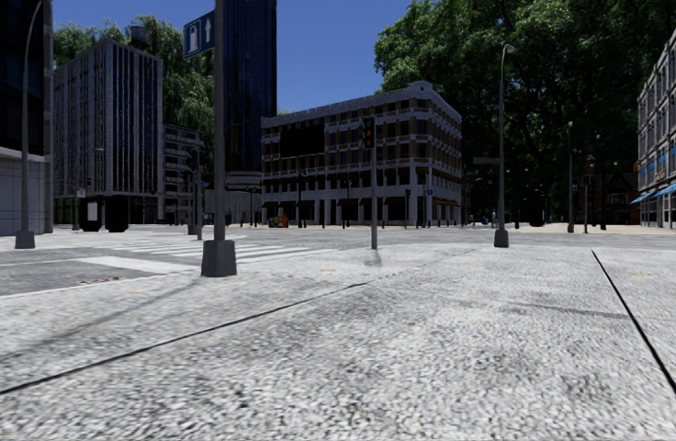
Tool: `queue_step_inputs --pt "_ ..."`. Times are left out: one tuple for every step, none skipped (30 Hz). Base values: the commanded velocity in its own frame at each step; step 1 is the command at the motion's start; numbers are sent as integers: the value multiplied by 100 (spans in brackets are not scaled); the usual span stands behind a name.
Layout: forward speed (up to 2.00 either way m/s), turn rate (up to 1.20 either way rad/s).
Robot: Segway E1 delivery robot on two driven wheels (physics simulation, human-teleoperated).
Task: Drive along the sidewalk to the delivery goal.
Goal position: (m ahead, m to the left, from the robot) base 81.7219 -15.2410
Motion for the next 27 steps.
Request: queue_step_inputs --pt "200 0" --pt "200 0" --pt "200 0" --pt "200 0" --pt "200 0" --pt "200 0" --pt "200 0" --pt "200 0" --pt "200 0" --pt "200 0" --pt "200 0" --pt "200 0" --pt "200 0" --pt "200 0" --pt "200 0" --pt "200 0" --pt "200 0" --pt "200 0" --pt "200 0" --pt "200 0" --pt "200 0" --pt "200 0" --pt "200 0" --pt "200 0" --pt "200 0" --pt "200 0" --pt "200 0"
